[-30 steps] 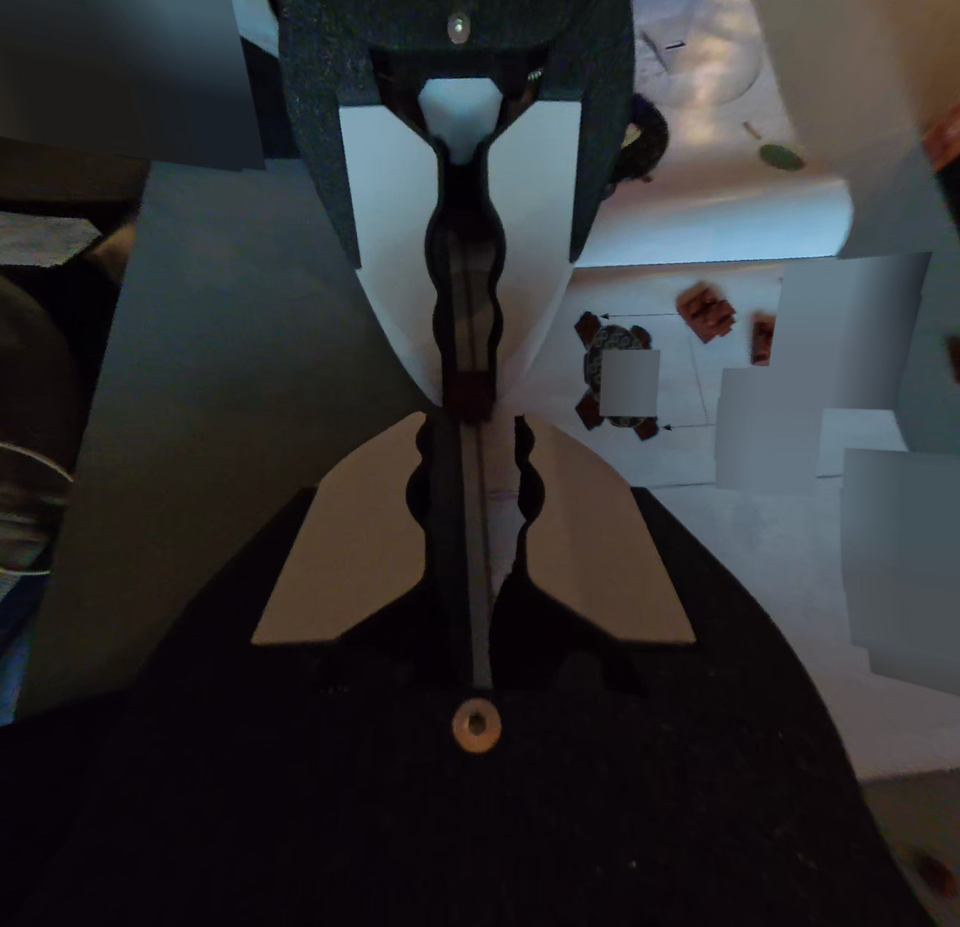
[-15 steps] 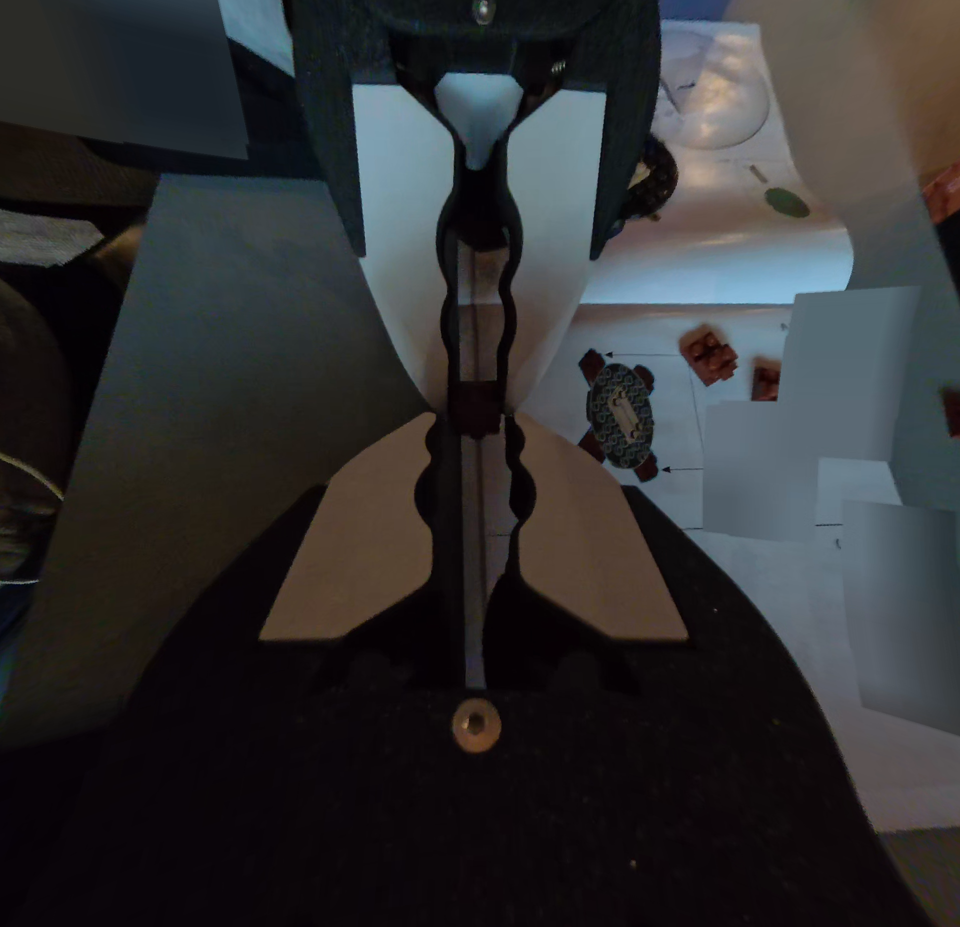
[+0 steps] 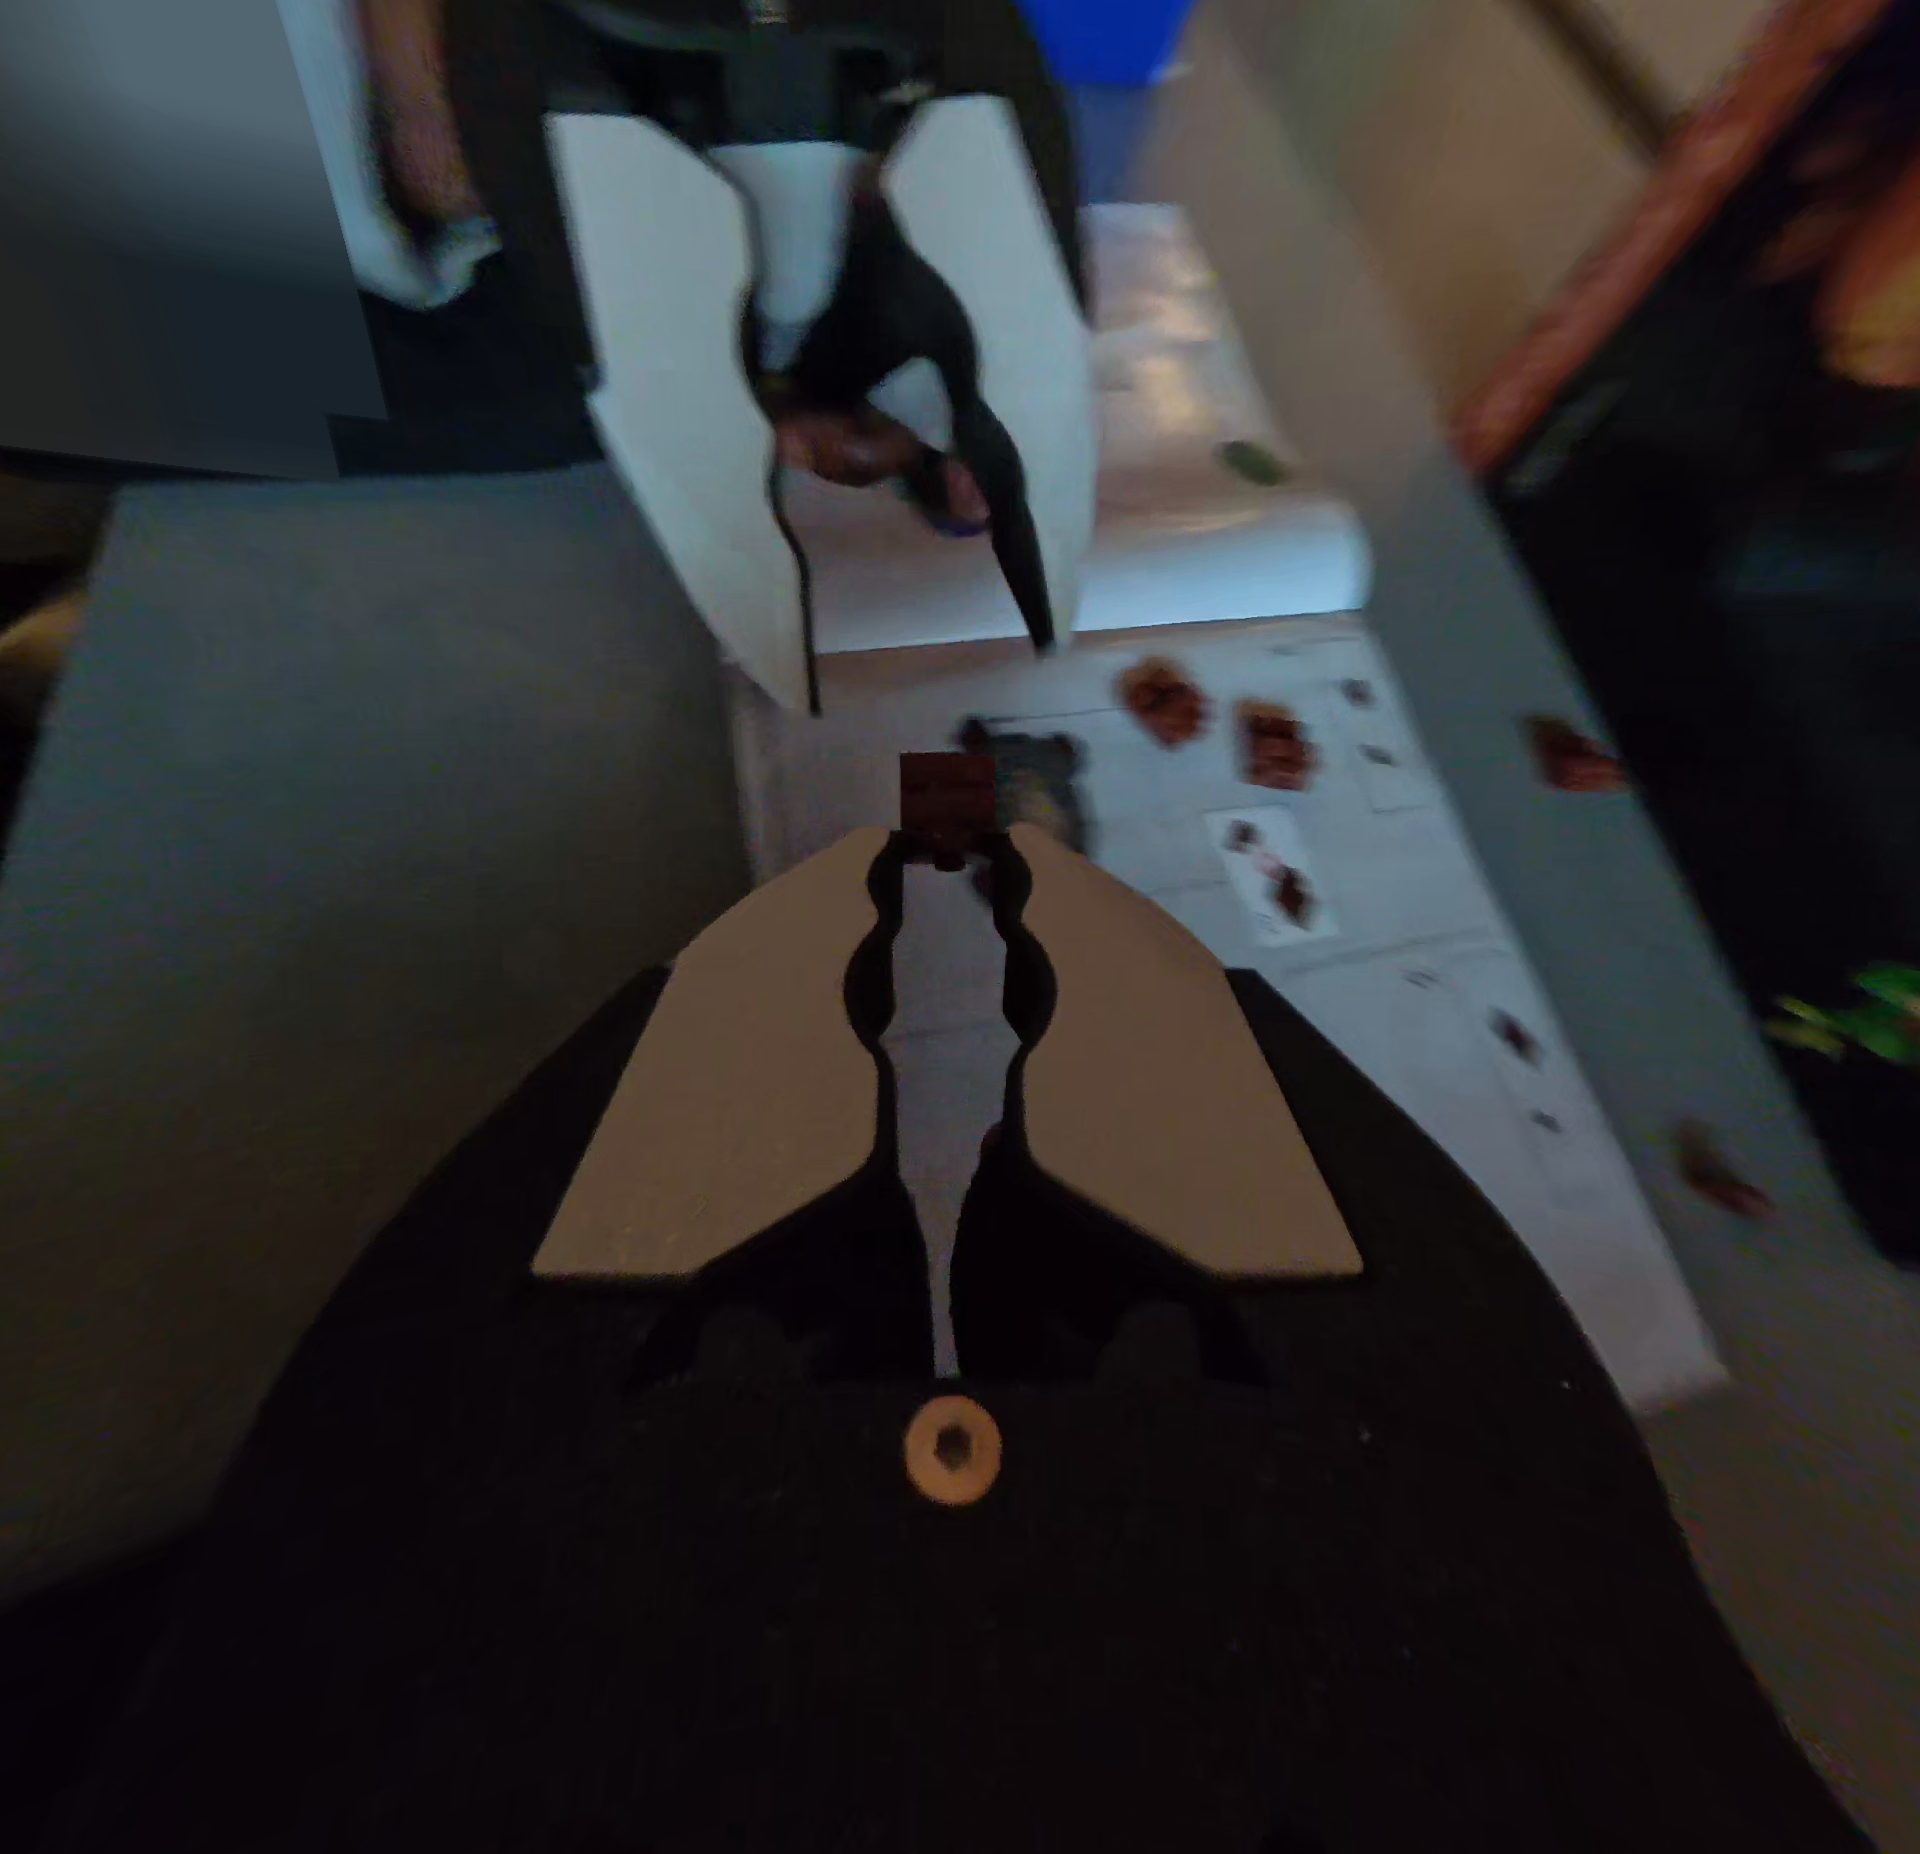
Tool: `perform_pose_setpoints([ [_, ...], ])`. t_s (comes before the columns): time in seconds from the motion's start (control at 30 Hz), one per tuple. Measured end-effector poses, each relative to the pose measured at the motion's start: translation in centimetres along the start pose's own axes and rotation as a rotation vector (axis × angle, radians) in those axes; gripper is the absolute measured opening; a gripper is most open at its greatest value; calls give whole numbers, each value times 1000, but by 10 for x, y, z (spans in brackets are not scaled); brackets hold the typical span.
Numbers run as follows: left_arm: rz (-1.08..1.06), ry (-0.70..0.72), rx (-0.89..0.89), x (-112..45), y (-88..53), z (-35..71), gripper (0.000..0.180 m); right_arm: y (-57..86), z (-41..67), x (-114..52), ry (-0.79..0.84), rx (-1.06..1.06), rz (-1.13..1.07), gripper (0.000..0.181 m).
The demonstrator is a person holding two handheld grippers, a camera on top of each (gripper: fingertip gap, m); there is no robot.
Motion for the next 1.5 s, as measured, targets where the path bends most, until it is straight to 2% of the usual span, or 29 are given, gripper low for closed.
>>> perform_pose_setpoints([
  [0.1, 94, 83, -7, 6, -11, 7, 45, 19, 10, 10, -16, -25, -95, 15],
  [0.33, 159, 140, 16, 12, -22, 10, 49, 82, 19, -13, -54, -28, -232, 15],
  [0.43, 185, 170, -13, 16, -22, 16, 49, 97, 16, -25, 36, -108, -282, 16],
  [0.57, 226, 236, 12, 20, -26, 21, 48, 95, 9, -25, 5, -53, -315, 15],
  [0.67, 234, 235, 26, 20, -29, 18, 47, 90, 7, -18, -40, -7, -310, 15],
  [0.77, 239, 222, 34, 20, -31, 15, 48, 92, 9, -19, 1, -46, -309, 15],
  [0.93, 246, 252, 47, 23, -33, 16, 47, 97, -8, -23, -47, -69, -328, 15],
  [1.5, 283, 251, -29, 25, -34, 17, 44, 98, -3, -17, -22, -33, -396, 16],
])
Point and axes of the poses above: each gripper's, where its closed fingertips meet, x back along the fingers, z out of its top, y = z × x across the jaws, the point moved 6 cm from there along x, back along the fingers, and after that the axes turned 12 degrees about y, right-handed, at the moved point
